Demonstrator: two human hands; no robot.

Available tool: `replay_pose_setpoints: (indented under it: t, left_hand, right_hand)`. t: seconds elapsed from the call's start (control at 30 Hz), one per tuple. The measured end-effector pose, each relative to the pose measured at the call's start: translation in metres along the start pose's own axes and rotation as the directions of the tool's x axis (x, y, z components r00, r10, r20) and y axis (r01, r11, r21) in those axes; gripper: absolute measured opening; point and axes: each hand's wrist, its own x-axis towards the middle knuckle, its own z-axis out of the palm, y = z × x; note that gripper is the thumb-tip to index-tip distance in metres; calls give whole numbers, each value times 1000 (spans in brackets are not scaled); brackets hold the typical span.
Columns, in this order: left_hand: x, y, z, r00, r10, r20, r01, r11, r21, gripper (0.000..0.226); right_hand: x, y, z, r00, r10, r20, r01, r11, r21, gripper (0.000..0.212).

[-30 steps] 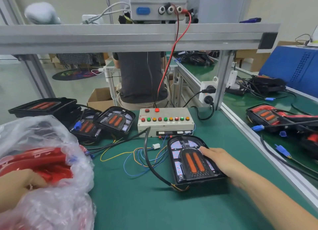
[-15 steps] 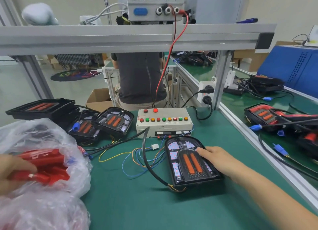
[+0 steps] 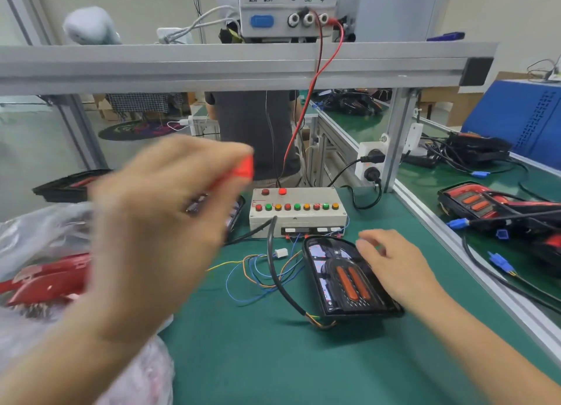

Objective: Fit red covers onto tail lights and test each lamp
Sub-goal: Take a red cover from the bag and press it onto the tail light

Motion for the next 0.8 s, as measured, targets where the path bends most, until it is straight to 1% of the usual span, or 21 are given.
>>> replay_pose_setpoints:
  t: [0.03,0.07,0.1,0.13,0.17,0.2,0.23,0.3,0.33,0.37,0.4,0.43,0.5,0.53,0.57,0.6,0.63,0.67,0.73,0.77,0.8]
  left_hand:
    - [7,23,16,997,29,-78,-35,997,-74,23]
    - [10,37,31,971,140,-193,-161,982,-99,22]
    - [8,57,51,948,202,-244,-226,971,-74,23]
    - [7,72,66,921,267,-282,-294,954,-56,24]
    - [9,80,80,924,286,-255,-318,943,-98,24]
    - [9,84,93,937,285,-201,-314,941,-127,25]
    - [7,87,103,954,271,-129,-288,947,-140,25]
    - [-4,95,120,968,247,37,-234,949,-211,32]
    - [-10,97,127,959,274,75,-247,934,-257,36]
    - [-14,98,131,947,301,113,-252,914,-318,39]
    - [-17,96,135,943,308,123,-236,884,-404,40]
    - [-17,94,137,951,278,139,-173,845,-505,40]
    - [-10,88,141,974,116,195,42,754,-656,32]
    - [-3,83,145,973,-10,229,166,719,-675,29]
    - [6,76,152,951,-139,277,290,711,-641,28]
    - [15,66,162,897,-248,365,423,716,-555,30]
    - [24,57,173,819,-342,462,541,730,-418,34]
    - [30,47,185,721,-416,553,625,736,-261,37]
    - [34,32,205,536,-513,670,704,710,-20,35]
    - [33,29,212,459,-545,702,735,677,46,32]
    - [29,26,218,397,-568,721,766,638,81,29]
  right_hand:
    - [-4,-7,-3,999,13,30,-20,972,236,19]
    - [-9,-16,-7,989,34,146,-98,881,463,21]
    - [-15,-24,-12,956,22,292,-208,752,626,26]
    - [-20,-31,-17,916,-26,400,-295,632,717,31]
    - [-22,-35,-21,885,-86,458,-341,549,763,33]
    - [-23,-37,-25,867,-129,481,-362,498,788,33]
    - [-23,-36,-28,864,-133,485,-378,463,802,30]
    - [-20,-27,-33,872,-70,484,-418,407,812,23]
    - [-19,-21,-34,874,-30,485,-437,390,811,19]
    - [-18,-15,-35,877,5,481,-444,393,805,19]
    - [-18,-9,-36,882,37,469,-438,430,790,21]
    - [-19,-4,-37,890,63,451,-421,489,763,18]
    - [-21,4,-39,911,122,393,-379,619,688,10]
    - [-21,9,-39,922,154,355,-359,686,634,14]
    - [-21,14,-39,934,172,313,-329,757,565,19]
    - [-21,19,-39,947,171,274,-288,829,479,23]
    - [-21,24,-38,958,150,243,-237,893,382,25]
    - [-21,27,-36,968,116,221,-179,939,293,22]
    - [-24,32,-33,980,50,195,-78,988,136,12]
    - [-25,34,-31,983,30,181,-41,998,57,9]
    - [-27,35,-30,986,17,167,-14,1000,-19,8]
